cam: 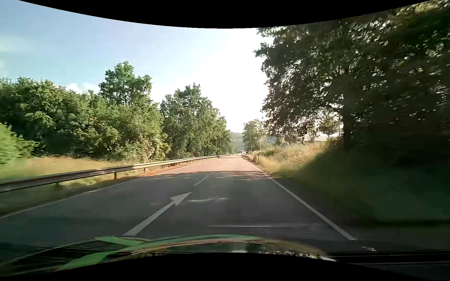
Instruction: Follow the waypoints while adhering to traffic rules and regulations
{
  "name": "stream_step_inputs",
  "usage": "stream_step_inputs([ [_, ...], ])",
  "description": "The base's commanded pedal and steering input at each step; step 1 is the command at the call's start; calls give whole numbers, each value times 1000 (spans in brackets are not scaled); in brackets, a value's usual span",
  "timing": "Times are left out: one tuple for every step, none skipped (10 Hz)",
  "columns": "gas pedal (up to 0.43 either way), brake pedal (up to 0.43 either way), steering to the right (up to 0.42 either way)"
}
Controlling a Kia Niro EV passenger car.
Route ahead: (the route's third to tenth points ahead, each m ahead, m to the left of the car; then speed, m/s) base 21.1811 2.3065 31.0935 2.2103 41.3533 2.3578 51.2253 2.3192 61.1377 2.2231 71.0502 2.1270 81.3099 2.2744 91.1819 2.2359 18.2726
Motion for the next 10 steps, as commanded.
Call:
stream_step_inputs([
  [8,0,1],
  [8,0,2],
  [20,0,1],
  [28,0,1],
  [39,0,1],
  [59,0,1],
  [79,0,1],
  [87,0,1],
  [87,0,1],
  [98,0,1],
])
